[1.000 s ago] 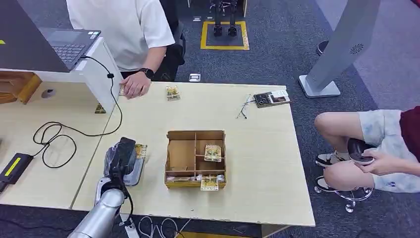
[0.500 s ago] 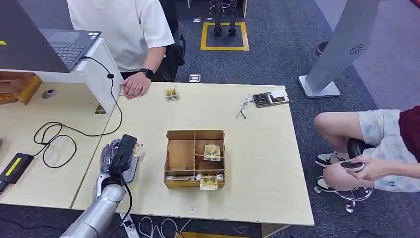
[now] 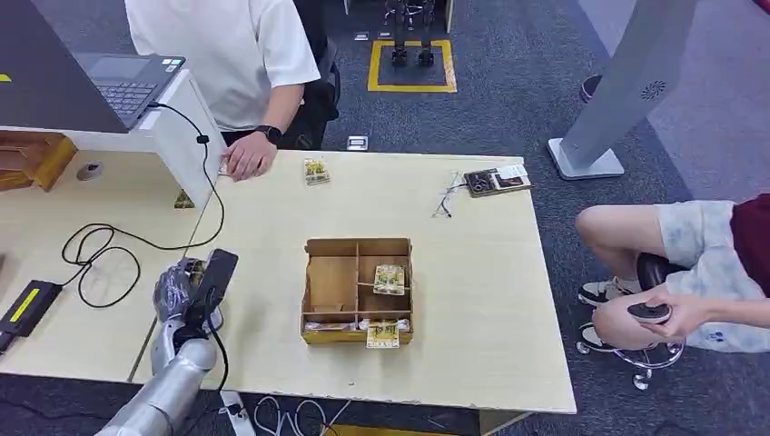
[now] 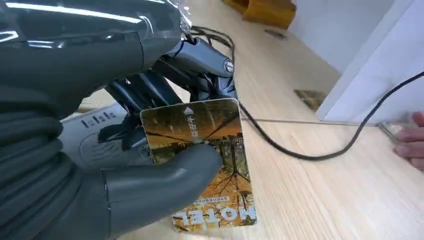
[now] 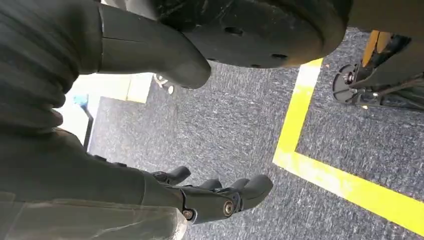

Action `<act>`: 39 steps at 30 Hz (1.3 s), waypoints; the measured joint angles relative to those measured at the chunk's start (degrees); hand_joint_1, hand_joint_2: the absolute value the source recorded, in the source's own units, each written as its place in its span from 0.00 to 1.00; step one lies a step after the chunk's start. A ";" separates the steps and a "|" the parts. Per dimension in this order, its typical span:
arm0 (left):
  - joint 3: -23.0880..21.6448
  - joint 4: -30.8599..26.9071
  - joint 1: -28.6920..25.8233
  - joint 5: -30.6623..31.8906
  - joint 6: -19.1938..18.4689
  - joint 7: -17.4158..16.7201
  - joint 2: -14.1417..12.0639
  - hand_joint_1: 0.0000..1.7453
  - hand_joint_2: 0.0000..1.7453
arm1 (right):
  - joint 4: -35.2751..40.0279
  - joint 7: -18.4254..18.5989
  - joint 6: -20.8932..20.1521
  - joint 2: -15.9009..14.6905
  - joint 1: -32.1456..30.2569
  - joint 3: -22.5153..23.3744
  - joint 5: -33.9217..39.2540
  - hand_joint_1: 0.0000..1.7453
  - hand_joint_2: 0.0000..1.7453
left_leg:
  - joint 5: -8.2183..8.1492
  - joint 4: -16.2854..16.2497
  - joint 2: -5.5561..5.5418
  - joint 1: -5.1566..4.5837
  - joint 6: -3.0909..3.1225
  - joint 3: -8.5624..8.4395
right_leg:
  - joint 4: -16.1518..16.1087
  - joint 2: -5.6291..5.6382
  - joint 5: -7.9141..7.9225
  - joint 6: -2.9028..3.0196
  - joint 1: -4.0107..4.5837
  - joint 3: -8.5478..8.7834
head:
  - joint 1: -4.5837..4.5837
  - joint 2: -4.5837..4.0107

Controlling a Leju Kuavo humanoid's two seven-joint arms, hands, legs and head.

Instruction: Pass the card to the sensor for recognition and then transmit it.

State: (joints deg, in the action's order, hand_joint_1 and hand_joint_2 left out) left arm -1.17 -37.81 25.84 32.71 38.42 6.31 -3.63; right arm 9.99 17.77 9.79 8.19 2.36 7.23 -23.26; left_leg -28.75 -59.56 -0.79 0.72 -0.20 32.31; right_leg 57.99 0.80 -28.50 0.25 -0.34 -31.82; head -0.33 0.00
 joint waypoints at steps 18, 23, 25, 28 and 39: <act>23.97 -5.95 -2.30 6.74 0.00 14.50 7.61 1.00 1.00 | 0.00 0.50 0.00 0.20 0.06 0.22 -1.20 0.00 1.00 | 0.00 -0.01 0.00 0.00 0.00 0.07 | -0.02 0.01 0.00 0.00 0.00 -0.09 | -0.02 0.00; 28.53 -10.44 -3.20 7.53 0.00 19.01 9.90 1.00 1.00 | 0.00 0.50 -0.02 0.22 0.07 0.24 -1.25 0.00 1.00 | 0.00 -0.01 0.00 0.00 0.00 0.09 | -0.02 0.01 0.00 0.00 0.00 -0.10 | 0.00 0.00; 29.59 -12.44 -3.58 7.42 0.00 20.60 10.89 1.00 1.00 | 0.02 0.50 -0.04 0.22 0.08 0.24 -1.25 0.00 1.00 | -0.01 -0.01 -0.01 0.00 0.00 0.11 | -0.02 0.00 0.00 0.00 0.00 -0.10 | 0.00 0.00; 30.88 -15.79 -4.27 6.85 0.00 22.91 12.27 1.00 1.00 | 0.00 0.48 -0.04 0.22 0.08 0.26 -1.31 0.00 1.00 | -0.01 -0.01 -0.01 0.00 0.00 0.13 | -0.02 0.00 0.00 0.00 0.00 -0.12 | 0.00 0.00; 32.19 -28.89 -7.52 7.57 0.00 30.69 17.21 1.00 1.00 | 0.02 -0.46 -0.79 0.22 0.04 0.31 -2.10 0.00 1.00 | -0.01 -0.01 -0.01 0.00 0.01 0.15 | -0.02 0.01 0.00 0.00 0.00 -0.15 | 0.00 0.00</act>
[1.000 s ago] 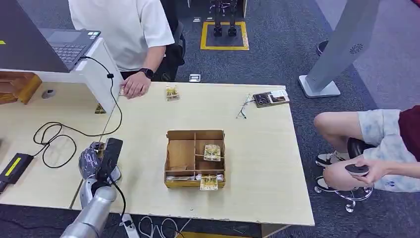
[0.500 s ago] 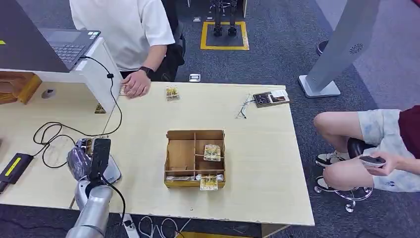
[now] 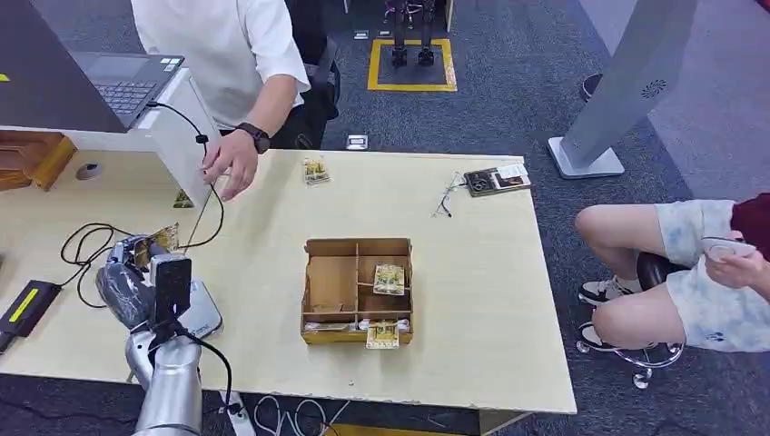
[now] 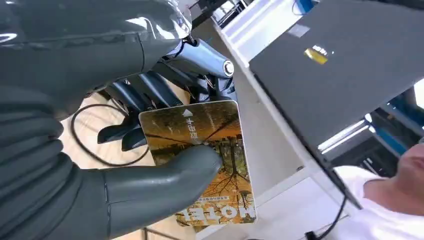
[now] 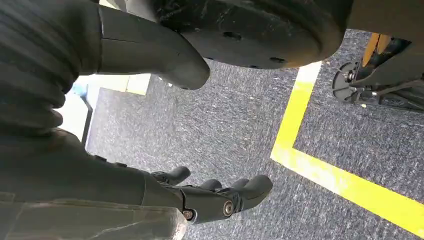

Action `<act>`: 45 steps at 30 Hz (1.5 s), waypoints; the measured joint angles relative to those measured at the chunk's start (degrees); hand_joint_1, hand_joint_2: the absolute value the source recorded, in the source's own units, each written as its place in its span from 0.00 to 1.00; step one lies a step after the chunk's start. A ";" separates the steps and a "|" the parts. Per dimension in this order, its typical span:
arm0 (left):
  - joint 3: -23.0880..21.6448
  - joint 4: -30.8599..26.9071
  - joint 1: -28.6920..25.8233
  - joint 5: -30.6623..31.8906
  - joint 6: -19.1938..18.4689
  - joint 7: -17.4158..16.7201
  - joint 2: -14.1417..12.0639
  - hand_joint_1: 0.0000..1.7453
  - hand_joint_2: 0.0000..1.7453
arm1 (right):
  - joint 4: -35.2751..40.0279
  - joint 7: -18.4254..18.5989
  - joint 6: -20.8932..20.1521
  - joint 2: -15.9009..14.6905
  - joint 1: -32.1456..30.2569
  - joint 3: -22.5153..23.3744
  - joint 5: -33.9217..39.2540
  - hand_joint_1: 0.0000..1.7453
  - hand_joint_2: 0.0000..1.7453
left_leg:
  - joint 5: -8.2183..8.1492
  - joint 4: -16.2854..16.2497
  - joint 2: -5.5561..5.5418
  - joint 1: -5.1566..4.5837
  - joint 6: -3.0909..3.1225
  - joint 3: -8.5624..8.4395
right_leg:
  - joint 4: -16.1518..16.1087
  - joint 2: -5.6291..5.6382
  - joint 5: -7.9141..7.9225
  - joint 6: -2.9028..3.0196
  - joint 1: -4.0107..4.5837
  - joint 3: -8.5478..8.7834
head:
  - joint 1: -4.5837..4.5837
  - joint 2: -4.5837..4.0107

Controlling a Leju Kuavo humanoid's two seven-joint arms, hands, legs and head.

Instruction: Pass the card to the sensor for recognition and then transmit it.

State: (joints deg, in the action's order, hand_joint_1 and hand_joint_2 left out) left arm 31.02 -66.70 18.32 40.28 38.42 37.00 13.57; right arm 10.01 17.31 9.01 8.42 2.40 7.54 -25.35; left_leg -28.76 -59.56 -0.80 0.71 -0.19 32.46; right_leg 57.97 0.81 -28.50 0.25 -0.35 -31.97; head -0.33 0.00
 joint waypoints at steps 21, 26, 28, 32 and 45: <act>-11.65 -9.67 -4.40 26.56 0.00 -13.66 0.50 1.00 1.00 | 0.00 -0.48 -0.26 0.00 0.02 0.52 -2.14 0.00 1.00 | 0.00 -0.01 0.01 0.00 0.00 0.01 | 0.00 0.02 0.00 0.00 0.00 -0.04 | 0.00 0.00; -11.65 -7.70 -3.41 30.95 0.00 -16.22 0.22 0.27 1.00 | 0.00 0.09 -0.07 0.00 0.10 0.55 -2.16 0.00 1.00 | 0.00 0.00 0.03 0.00 0.00 0.02 | 0.00 0.03 0.00 0.00 0.00 -0.05 | 0.00 0.00; -11.65 -7.15 -3.24 31.23 0.00 -16.63 0.15 0.00 1.00 | 0.00 0.15 -0.02 0.00 0.10 0.55 -2.16 0.00 1.00 | 0.00 0.00 0.02 0.00 0.00 0.02 | -0.01 0.03 0.00 0.00 0.00 -0.07 | 0.00 0.00; -11.65 -6.06 -3.07 30.12 0.00 -16.70 0.11 0.00 1.00 | 0.02 0.22 0.00 0.00 0.13 0.63 -2.16 0.00 1.00 | 0.00 0.00 0.02 0.00 0.00 0.03 | -0.01 0.03 0.00 0.00 0.00 -0.08 | -0.02 0.00; -11.96 -5.23 -3.33 19.32 0.00 -10.29 1.16 0.00 1.00 | 0.00 -0.26 -0.15 0.00 0.11 1.09 -2.86 0.00 1.00 | 0.00 -0.01 0.02 0.00 0.00 0.04 | 0.00 0.03 0.00 0.00 0.00 -0.07 | 0.00 0.00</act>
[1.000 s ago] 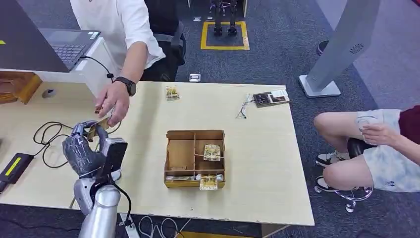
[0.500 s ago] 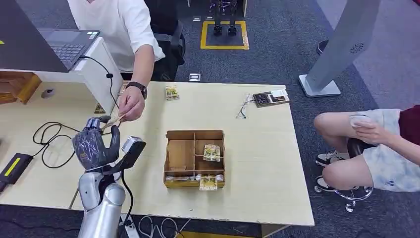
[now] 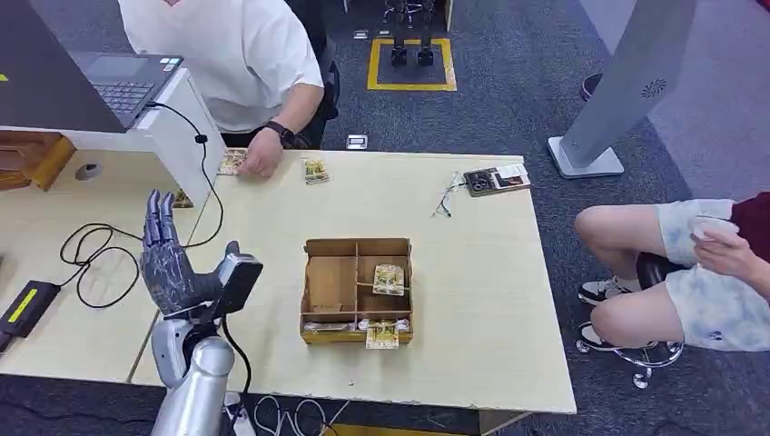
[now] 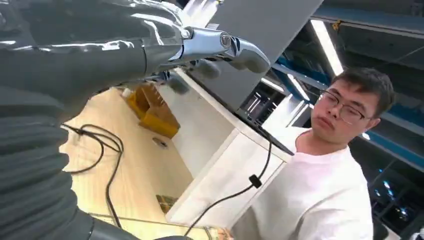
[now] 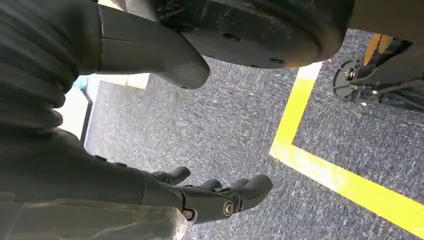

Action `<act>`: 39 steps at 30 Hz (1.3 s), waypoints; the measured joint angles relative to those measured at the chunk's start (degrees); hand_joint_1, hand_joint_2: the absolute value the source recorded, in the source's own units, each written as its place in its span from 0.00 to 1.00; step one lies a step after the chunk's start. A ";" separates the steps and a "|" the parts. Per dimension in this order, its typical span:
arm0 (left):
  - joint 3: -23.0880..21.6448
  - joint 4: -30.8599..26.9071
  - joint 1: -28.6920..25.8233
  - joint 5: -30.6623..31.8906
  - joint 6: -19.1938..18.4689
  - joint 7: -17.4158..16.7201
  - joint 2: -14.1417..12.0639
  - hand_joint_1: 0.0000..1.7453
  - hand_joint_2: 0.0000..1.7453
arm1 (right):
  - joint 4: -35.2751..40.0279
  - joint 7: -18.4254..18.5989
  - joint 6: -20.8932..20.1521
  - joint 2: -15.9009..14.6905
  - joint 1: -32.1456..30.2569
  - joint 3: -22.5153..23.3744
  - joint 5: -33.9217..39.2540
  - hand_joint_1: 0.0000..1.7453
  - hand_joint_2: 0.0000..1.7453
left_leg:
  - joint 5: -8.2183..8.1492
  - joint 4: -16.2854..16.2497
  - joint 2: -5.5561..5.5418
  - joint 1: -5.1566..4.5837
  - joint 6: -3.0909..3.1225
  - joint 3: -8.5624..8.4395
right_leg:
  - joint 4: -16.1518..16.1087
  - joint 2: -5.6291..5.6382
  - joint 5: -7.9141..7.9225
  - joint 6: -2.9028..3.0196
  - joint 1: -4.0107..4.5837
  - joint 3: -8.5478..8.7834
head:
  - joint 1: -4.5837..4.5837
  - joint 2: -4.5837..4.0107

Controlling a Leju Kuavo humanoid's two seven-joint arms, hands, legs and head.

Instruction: Pass the card to the sensor for recognition and then transmit it.

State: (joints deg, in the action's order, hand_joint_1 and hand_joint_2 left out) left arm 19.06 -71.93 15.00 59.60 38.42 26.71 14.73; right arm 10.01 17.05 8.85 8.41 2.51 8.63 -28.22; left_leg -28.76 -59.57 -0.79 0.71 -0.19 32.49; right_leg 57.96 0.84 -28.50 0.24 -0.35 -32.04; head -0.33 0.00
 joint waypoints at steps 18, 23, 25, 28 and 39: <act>-10.92 -19.42 -15.03 -7.91 0.00 13.50 0.15 0.00 1.00 | 0.00 -0.68 1.12 0.31 -0.19 1.40 0.02 0.00 1.00 | -0.03 0.01 0.00 0.00 0.01 0.06 | -0.01 -0.01 -0.01 0.00 0.00 -0.03 | -0.02 0.00; -12.55 -24.13 -18.53 -1.56 0.00 13.53 -0.18 0.00 1.00 | 0.00 -0.79 1.11 0.33 -0.19 1.70 -0.31 0.00 1.00 | -0.03 0.01 0.00 0.00 0.01 0.06 | -0.01 -0.02 -0.01 0.00 0.00 -0.04 | 0.00 0.00; -12.79 -25.55 -19.55 1.43 0.00 13.53 -0.44 0.00 1.00 | 0.00 -0.85 1.09 0.33 -0.20 1.75 -0.35 0.00 1.00 | -0.03 0.01 0.00 0.00 0.01 0.06 | -0.01 -0.02 -0.01 0.00 0.00 -0.04 | 0.00 0.00; -12.81 -27.04 -20.54 4.85 0.00 13.53 -0.85 0.00 1.00 | 0.00 -0.85 1.09 0.33 -0.19 1.86 -0.48 0.00 1.00 | -0.03 0.01 0.00 0.00 0.01 0.05 | -0.01 -0.02 -0.01 0.00 0.00 -0.04 | 0.00 0.00; -12.81 -26.43 -22.21 13.89 0.00 13.44 -2.56 0.00 1.00 | 0.04 -0.94 1.09 0.33 -0.18 2.27 -1.01 0.00 1.00 | -0.03 0.01 -0.01 0.00 0.01 0.06 | -0.01 -0.02 -0.01 0.00 0.00 -0.04 | -0.02 0.00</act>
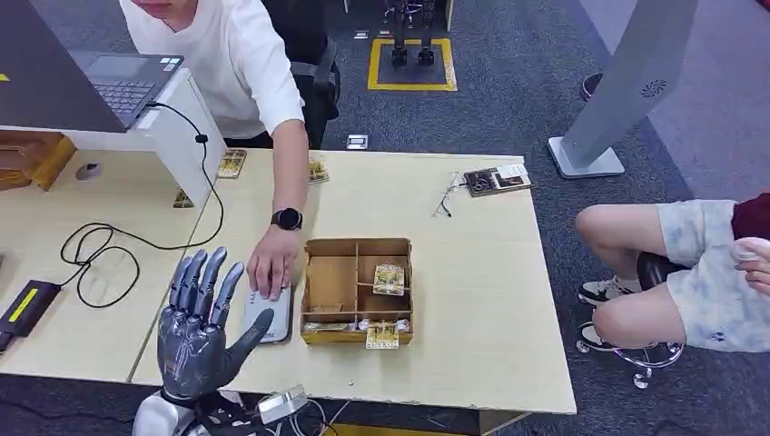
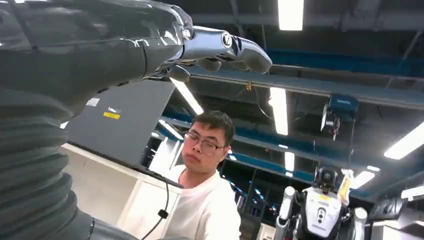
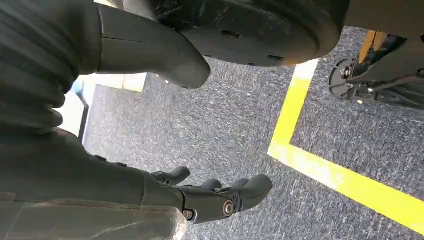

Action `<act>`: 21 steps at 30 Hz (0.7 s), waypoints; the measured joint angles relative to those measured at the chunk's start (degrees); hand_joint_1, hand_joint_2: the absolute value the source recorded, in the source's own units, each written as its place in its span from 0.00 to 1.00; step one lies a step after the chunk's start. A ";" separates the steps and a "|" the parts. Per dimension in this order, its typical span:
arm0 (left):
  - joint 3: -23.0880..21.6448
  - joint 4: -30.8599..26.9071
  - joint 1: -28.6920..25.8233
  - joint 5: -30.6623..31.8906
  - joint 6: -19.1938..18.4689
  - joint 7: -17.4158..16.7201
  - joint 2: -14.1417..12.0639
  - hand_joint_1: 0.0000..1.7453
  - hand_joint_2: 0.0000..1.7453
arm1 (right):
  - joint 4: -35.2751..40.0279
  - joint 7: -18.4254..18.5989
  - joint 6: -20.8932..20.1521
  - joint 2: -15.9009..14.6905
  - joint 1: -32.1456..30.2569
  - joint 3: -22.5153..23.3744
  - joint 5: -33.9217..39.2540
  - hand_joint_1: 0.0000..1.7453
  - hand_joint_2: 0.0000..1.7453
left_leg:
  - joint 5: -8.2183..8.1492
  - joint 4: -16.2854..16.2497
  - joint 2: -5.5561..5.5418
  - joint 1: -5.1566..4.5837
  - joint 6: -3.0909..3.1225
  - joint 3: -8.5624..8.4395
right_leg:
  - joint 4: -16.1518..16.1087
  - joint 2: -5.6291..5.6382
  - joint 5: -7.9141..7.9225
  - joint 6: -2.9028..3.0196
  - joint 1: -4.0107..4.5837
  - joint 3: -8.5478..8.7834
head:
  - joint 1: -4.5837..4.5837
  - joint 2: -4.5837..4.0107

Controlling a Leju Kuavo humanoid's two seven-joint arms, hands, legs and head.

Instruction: Pass the card to the sensor for recognition and then transmit it.

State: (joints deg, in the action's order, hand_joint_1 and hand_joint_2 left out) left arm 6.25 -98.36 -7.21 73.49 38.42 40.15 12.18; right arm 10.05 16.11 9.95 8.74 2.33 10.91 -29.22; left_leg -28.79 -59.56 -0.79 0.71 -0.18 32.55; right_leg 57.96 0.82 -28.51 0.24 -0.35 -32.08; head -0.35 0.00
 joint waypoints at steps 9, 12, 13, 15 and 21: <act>-6.83 5.43 -0.65 9.22 0.00 -17.06 -6.48 0.00 1.00 | 0.02 -0.46 -0.02 0.00 0.00 0.85 0.15 0.00 1.00 | 0.00 0.00 0.00 0.00 0.00 -0.01 | 0.00 0.00 0.00 0.00 0.00 -0.04 | 0.02 0.00; -14.28 9.23 0.19 8.73 0.00 -26.30 -13.01 0.00 1.00 | 0.02 -0.57 -0.07 0.00 0.01 1.16 0.15 0.00 1.00 | 0.01 0.01 0.00 0.01 -0.01 0.00 | 0.02 0.00 -0.01 0.01 0.00 -0.06 | 0.02 0.00; -16.29 10.59 0.58 8.08 -0.02 -28.20 -14.63 0.00 1.00 | 0.02 -0.61 -0.09 0.00 0.01 1.31 0.15 0.00 1.00 | 0.01 0.01 0.00 0.01 -0.02 0.00 | 0.03 0.00 -0.01 0.01 0.00 -0.06 | 0.00 0.00; -20.99 12.42 1.11 6.80 -0.30 -31.23 -18.42 0.00 1.00 | 0.02 -0.61 -0.15 0.00 0.00 1.66 0.17 0.00 1.00 | 0.01 0.02 0.06 0.01 -0.02 0.00 | 0.04 0.04 -0.01 0.02 0.00 -0.08 | 0.00 0.00; -30.55 14.80 3.33 4.52 -3.80 -36.87 -25.72 0.00 1.00 | 0.02 -0.76 -0.16 0.00 0.00 2.34 0.15 0.00 1.00 | 0.01 0.02 0.05 0.00 -0.02 0.03 | 0.03 0.03 -0.01 0.01 0.00 -0.07 | 0.02 0.00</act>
State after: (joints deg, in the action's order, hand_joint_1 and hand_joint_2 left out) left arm -24.30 -83.56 -3.88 78.01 34.62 3.28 -13.54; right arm 10.08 15.34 9.79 8.74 2.32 13.24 -29.07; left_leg -28.78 -59.54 -0.74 0.70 -0.20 32.58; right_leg 57.99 0.85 -28.52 0.26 -0.35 -32.16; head -0.33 0.00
